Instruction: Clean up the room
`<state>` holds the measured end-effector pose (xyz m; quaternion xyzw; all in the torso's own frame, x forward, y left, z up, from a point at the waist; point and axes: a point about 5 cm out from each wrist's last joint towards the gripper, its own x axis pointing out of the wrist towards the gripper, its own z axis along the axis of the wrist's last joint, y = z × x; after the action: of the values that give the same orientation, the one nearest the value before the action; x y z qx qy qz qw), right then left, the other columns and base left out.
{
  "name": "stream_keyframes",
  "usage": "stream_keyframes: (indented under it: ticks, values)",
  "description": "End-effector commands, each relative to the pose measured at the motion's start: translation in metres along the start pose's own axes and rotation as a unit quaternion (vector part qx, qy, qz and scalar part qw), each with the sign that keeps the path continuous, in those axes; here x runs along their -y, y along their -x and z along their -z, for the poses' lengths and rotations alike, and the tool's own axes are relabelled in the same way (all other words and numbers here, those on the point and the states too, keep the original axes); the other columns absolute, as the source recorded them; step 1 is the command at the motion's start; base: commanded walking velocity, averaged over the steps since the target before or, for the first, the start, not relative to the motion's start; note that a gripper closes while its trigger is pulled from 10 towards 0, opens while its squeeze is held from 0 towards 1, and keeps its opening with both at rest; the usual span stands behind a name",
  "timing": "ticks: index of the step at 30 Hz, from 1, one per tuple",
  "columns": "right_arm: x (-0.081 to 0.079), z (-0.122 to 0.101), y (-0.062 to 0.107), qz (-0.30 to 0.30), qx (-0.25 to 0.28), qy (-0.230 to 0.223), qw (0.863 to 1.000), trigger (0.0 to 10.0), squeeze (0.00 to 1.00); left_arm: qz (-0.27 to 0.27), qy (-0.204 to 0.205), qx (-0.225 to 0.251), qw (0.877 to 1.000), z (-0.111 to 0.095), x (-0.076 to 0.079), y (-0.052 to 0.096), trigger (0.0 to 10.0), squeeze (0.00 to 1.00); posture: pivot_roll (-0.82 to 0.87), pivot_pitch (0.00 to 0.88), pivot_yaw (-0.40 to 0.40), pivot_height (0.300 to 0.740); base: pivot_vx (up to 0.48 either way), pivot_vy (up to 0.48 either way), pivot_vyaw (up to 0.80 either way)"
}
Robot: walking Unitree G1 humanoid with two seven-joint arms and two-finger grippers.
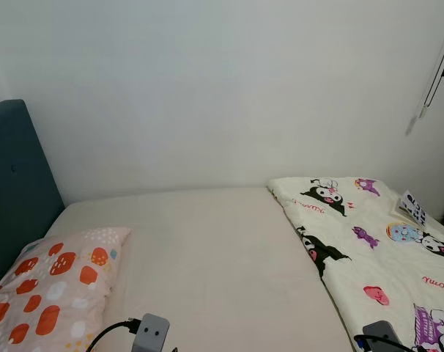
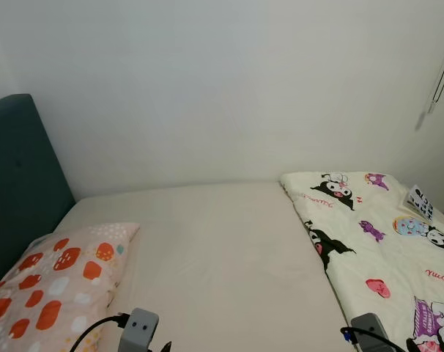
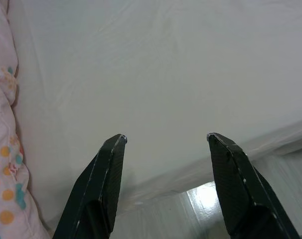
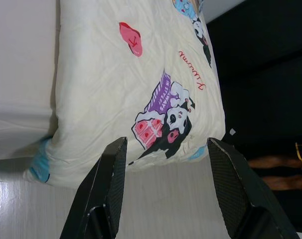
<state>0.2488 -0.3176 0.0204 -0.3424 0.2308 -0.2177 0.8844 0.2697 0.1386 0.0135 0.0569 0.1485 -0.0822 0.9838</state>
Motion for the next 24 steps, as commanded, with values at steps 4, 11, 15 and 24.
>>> stream_keyframes:
  ticks: [4,11,15,24]
  values:
    - [0.0011,0.0062,0.0006,-0.003,-0.014,-0.003,1.0,10.0,0.0,-0.001,0.011,-0.007,1.0,0.0037,0.0012,0.0004,10.0,0.0,-0.05,0.13,-0.022,0.74,0.0,0.0,0.0]
    - [0.0013,0.0049,-0.0005,-0.003,-0.014,-0.003,1.0,10.0,0.0,-0.002,0.011,-0.006,1.0,0.0034,0.0012,0.0002,10.0,0.0,-0.05,0.13,-0.023,0.74,0.0,0.0,0.0]
    - [0.0015,0.0046,-0.0008,-0.003,-0.014,-0.003,1.0,10.0,0.0,-0.001,0.011,-0.006,1.0,0.0034,0.0018,0.0001,10.0,0.0,-0.05,0.13,-0.021,0.74,0.0,0.0,0.0]
    - [0.002,0.0046,-0.0012,-0.003,-0.015,-0.003,1.0,10.0,0.0,0.0,0.011,-0.006,1.0,0.0031,0.0024,-0.0004,10.0,0.0,-0.05,0.129,-0.021,0.74,0.0,0.0,0.0]
